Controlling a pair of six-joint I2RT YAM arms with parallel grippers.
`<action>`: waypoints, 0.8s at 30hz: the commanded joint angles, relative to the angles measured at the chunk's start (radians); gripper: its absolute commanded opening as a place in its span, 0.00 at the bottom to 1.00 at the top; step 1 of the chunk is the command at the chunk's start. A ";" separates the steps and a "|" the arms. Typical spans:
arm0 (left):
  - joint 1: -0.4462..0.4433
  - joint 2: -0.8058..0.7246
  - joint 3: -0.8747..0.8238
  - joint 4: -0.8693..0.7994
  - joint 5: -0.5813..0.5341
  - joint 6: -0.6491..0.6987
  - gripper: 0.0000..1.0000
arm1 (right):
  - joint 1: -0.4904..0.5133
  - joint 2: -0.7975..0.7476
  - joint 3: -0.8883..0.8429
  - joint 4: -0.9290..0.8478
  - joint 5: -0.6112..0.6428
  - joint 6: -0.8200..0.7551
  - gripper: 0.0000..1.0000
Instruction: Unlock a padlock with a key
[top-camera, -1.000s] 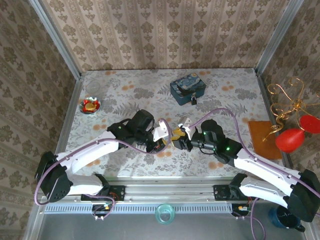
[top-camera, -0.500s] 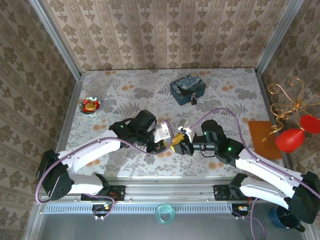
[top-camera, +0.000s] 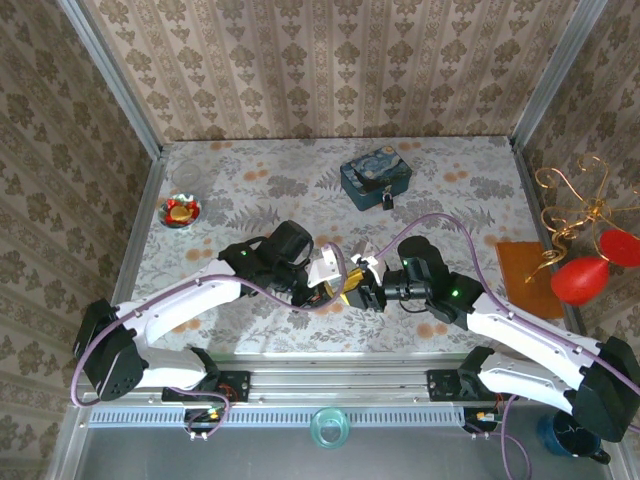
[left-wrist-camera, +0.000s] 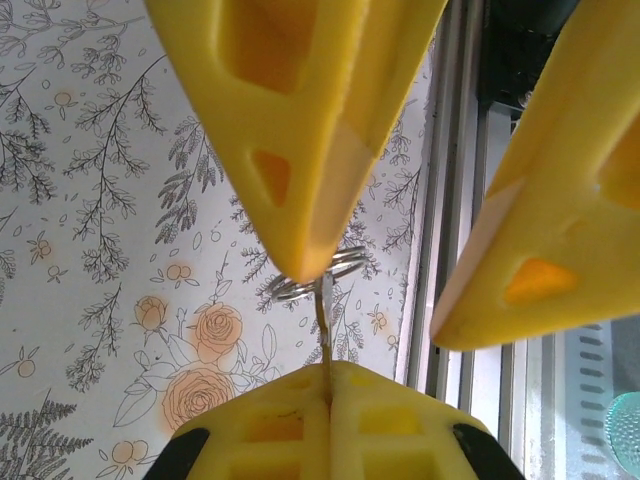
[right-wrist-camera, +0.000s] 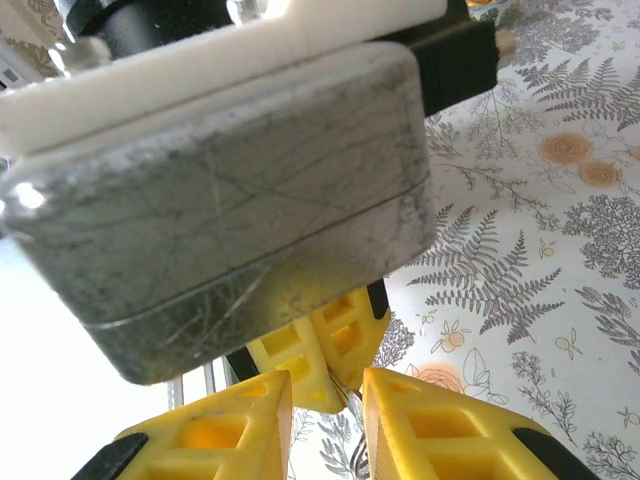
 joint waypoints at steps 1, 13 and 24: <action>-0.008 -0.009 0.027 -0.022 0.021 0.035 0.00 | -0.009 0.007 0.022 -0.050 -0.012 -0.037 0.27; -0.008 -0.016 0.026 -0.018 0.033 0.043 0.00 | -0.019 0.027 0.029 -0.056 -0.010 -0.040 0.38; -0.008 -0.029 0.022 -0.015 0.038 0.041 0.00 | -0.021 0.062 0.058 -0.095 -0.051 -0.045 0.22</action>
